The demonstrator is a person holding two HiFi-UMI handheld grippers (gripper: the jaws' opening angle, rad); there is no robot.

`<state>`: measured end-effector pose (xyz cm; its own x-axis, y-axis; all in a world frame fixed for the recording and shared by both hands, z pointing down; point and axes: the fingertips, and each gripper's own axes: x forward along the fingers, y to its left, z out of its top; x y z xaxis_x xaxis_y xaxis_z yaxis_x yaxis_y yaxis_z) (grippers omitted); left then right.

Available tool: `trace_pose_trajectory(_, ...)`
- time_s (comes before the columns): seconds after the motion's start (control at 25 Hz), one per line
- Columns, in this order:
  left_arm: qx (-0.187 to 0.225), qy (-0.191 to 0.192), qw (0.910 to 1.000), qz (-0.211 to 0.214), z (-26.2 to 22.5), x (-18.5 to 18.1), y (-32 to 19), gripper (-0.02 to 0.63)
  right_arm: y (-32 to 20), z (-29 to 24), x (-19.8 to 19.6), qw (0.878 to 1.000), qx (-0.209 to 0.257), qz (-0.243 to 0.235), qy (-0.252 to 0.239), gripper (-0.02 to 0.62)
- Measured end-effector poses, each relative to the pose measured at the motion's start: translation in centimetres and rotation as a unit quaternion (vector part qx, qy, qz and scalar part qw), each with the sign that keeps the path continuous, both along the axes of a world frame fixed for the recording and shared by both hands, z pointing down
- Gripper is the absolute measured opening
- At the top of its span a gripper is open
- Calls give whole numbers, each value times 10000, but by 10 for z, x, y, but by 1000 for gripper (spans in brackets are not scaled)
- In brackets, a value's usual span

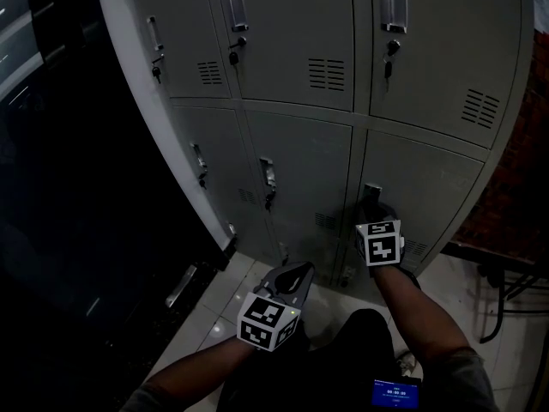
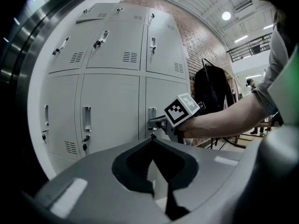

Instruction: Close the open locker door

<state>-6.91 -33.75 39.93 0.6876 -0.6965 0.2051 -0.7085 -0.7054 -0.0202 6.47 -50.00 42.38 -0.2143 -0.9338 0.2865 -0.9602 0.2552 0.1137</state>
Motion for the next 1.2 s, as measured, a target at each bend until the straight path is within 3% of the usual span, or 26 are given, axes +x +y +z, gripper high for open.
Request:
trace_pose_trajectory(0.52,-2,16,10000,8,-2,-1,1,2,-1,0,-1,9999,111,22,125,31)
trace_pose_trajectory(0.88,22,37,10000,21,-4,-2,0,2,4,1,-1,9996,160,110,182,81)
trace_pose_trajectory(1.2,60,60,9999,57,-7,2,1,2,32,6,11,9998,40,-114,147,115)
